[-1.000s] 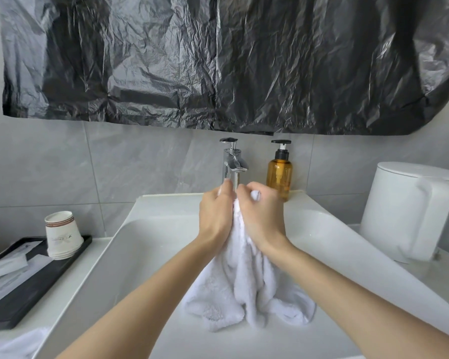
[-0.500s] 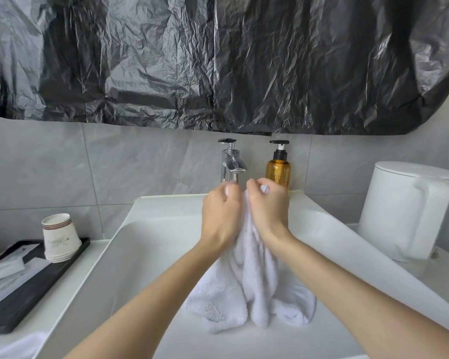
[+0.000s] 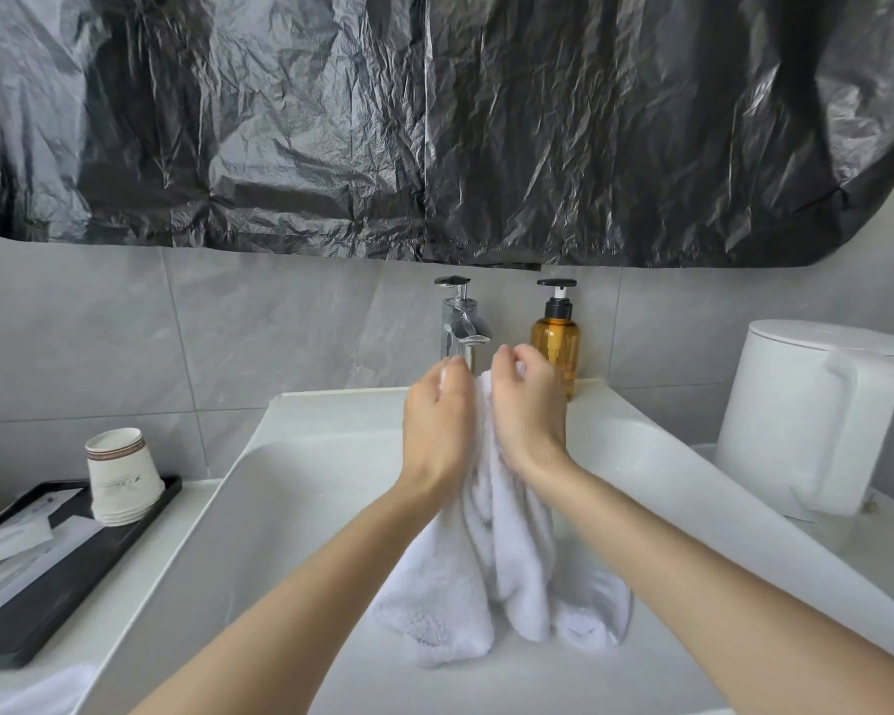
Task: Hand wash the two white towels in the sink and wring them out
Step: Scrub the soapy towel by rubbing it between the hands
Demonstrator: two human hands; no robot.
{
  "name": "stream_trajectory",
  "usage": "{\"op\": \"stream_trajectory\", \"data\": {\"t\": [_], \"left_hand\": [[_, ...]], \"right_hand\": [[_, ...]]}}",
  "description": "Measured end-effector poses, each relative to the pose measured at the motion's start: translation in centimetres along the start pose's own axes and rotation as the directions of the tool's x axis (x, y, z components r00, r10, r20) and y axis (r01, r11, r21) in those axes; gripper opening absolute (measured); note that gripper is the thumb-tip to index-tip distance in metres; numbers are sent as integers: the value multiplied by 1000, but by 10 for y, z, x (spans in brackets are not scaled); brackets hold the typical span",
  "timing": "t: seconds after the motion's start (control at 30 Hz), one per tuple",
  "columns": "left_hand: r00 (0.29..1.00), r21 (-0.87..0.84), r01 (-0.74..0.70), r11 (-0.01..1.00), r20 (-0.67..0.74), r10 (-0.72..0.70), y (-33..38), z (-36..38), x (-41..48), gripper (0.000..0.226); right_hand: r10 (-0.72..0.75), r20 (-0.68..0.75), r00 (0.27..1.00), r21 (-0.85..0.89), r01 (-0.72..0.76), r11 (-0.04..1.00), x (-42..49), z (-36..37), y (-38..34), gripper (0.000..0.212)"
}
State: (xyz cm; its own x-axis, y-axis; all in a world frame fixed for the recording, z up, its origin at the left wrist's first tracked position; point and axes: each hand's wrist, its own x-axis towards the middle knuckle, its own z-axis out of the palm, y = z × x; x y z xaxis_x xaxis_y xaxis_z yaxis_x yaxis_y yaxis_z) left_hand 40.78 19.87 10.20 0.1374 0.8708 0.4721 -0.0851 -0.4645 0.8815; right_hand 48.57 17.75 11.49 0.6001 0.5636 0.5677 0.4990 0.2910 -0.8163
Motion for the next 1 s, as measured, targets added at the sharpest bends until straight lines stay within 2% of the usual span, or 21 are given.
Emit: {"op": "stream_trajectory", "data": {"t": [0.1, 0.23, 0.33, 0.4, 0.47, 0.5, 0.6, 0.73, 0.87, 1.0], "left_hand": [[997, -34, 69, 997, -25, -70, -5, -3, 5, 34], [993, -68, 117, 991, -3, -118, -2, 2, -1, 36], [981, -108, 193, 975, -13, -195, -4, -2, 6, 35], [973, -129, 224, 966, -19, -229, -4, -3, 6, 34], [975, -135, 220, 966, -5, -223, -3, 0, 3, 35], [977, -133, 210, 969, 3, -211, -1, 1, 3, 35], [978, -113, 207, 972, -13, -210, -2, -1, 7, 36], [980, -132, 197, 971, 18, -196, -1, 3, 1, 32], [976, -110, 214, 971, -10, -216, -1, -2, 5, 35], [988, -102, 154, 983, 13, -154, 1, 1, 1, 27]], "right_hand": [[-136, 87, 987, -17, 138, 990, -18, -1, 3, 41], [17, 32, 999, -78, -15, 997, 1, -1, 1, 40], [-137, 83, 987, -77, 144, 987, -19, 0, 0, 41], [-111, 75, 991, -76, 117, 990, -17, 1, 0, 42], [26, 35, 999, -96, -22, 995, -2, 2, -1, 40], [33, 23, 999, -105, -31, 994, -1, 1, 1, 40], [-93, 75, 993, -63, 97, 993, -17, 0, 3, 42], [46, 26, 999, -76, -44, 996, -1, -1, 4, 40], [-84, 110, 990, -21, 87, 996, -16, 0, 4, 41], [7, 28, 1000, -32, -6, 999, -1, 1, 2, 41]]}}
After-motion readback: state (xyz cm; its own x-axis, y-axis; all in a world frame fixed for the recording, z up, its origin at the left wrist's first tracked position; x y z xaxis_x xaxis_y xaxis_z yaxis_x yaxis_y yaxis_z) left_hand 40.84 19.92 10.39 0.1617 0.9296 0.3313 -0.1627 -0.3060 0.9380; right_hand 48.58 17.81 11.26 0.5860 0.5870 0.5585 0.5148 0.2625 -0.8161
